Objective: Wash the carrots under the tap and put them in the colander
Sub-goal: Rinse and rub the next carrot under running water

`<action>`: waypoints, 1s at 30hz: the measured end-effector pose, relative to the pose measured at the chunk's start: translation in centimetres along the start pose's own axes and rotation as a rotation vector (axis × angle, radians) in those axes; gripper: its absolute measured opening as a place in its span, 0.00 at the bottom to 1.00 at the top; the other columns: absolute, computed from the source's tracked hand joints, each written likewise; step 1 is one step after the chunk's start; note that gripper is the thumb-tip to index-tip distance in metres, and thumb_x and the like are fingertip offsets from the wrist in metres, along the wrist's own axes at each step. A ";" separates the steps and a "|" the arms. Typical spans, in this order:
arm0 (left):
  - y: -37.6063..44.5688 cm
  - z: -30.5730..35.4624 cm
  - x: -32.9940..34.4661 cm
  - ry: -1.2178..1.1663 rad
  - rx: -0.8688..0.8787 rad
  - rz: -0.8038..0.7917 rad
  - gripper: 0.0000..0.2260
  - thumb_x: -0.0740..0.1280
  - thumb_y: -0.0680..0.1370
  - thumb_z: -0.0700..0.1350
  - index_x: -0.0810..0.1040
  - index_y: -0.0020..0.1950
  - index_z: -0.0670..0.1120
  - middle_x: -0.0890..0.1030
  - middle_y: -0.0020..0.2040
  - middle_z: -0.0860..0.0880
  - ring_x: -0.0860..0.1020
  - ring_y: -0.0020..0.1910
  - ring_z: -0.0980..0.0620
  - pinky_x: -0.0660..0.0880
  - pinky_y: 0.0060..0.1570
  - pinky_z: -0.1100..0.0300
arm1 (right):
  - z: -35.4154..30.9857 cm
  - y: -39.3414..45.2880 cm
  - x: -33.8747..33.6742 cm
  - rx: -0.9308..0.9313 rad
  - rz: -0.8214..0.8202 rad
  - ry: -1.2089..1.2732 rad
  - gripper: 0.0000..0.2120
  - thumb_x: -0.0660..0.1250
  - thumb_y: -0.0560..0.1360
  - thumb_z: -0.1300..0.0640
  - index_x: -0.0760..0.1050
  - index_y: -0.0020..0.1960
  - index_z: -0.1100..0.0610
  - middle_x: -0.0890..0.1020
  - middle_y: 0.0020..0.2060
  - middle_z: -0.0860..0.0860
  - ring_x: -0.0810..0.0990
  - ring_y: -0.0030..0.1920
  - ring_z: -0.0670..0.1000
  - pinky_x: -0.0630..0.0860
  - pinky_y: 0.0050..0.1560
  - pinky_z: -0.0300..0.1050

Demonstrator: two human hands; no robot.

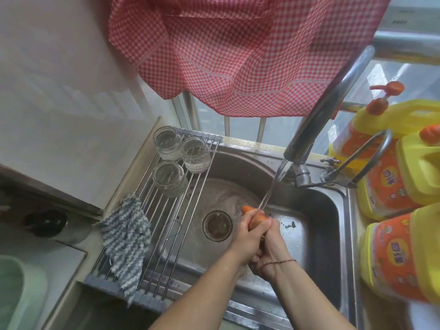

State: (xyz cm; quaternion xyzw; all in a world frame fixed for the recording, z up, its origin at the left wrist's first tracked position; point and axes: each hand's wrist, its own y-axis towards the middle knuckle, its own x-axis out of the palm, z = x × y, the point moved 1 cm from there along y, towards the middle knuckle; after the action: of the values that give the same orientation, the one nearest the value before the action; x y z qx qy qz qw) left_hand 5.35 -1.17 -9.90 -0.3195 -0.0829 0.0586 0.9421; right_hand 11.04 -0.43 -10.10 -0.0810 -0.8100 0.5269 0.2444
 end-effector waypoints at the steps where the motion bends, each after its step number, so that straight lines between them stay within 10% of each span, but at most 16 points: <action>1: 0.1 0.1 0.2 -0.036 -0.030 0.035 0.08 0.67 0.79 0.48 0.76 0.58 0.49 0.77 0.37 0.51 0.67 0.19 0.61 0.62 0.17 0.70 | 0.1 0.0 0.0 -0.003 0.005 -0.001 0.24 0.55 0.73 0.35 0.77 0.37 0.52 0.67 0.22 0.49 0.59 0.16 0.45 0.55 0.20 0.28; 5: 0.2 -0.1 0.2 -0.019 -0.074 0.130 0.11 0.62 0.81 0.55 0.79 0.53 0.49 0.79 0.34 0.51 0.65 0.18 0.59 0.59 0.17 0.69 | 0.1 0.3 -0.3 0.014 0.030 -0.008 0.25 0.54 0.75 0.35 0.69 0.30 0.53 0.62 0.15 0.49 0.56 0.12 0.45 0.54 0.18 0.27; 9: -0.9 0.3 -0.7 -0.124 0.006 -0.113 0.13 0.56 0.84 0.51 0.71 0.68 0.54 0.81 0.36 0.47 0.62 0.17 0.59 0.58 0.16 0.69 | -0.4 0.8 -0.5 0.034 -0.008 0.011 0.29 0.53 0.72 0.33 0.75 0.29 0.55 0.64 0.19 0.49 0.57 0.15 0.46 0.55 0.24 0.29; 14: -1.3 -0.1 -2.2 -0.094 0.031 -0.258 0.18 0.54 0.85 0.47 0.62 0.75 0.55 0.61 0.25 0.46 0.62 0.22 0.59 0.61 0.21 0.69 | -0.3 0.6 -0.1 0.080 -0.098 0.098 0.25 0.53 0.73 0.36 0.82 0.39 0.50 0.61 0.22 0.49 0.54 0.14 0.45 0.55 0.19 0.28; 26: -0.4 0.2 -0.7 -0.131 -0.142 0.117 0.11 0.65 0.79 0.56 0.79 0.53 0.50 0.72 0.31 0.49 0.58 0.16 0.57 0.53 0.18 0.72 | 1.3 0.1 0.3 -0.058 -0.042 0.070 0.24 0.54 0.77 0.36 0.72 0.37 0.54 0.65 0.16 0.48 0.57 0.12 0.43 0.52 0.17 0.26; 30: -0.3 0.0 -0.7 -0.067 -0.020 0.036 0.13 0.63 0.82 0.54 0.75 0.62 0.49 0.77 0.39 0.49 0.63 0.17 0.61 0.57 0.16 0.70 | 0.9 0.7 0.2 -0.093 -0.028 0.034 0.23 0.55 0.76 0.36 0.78 0.45 0.53 0.70 0.22 0.49 0.58 0.15 0.45 0.56 0.20 0.28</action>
State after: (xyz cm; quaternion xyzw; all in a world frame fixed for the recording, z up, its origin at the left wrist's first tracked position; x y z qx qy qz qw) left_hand 4.71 -1.51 -9.74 -0.3283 -0.1094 0.0852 0.9344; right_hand 10.36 -0.82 -10.93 -0.0901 -0.8302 0.4839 0.2616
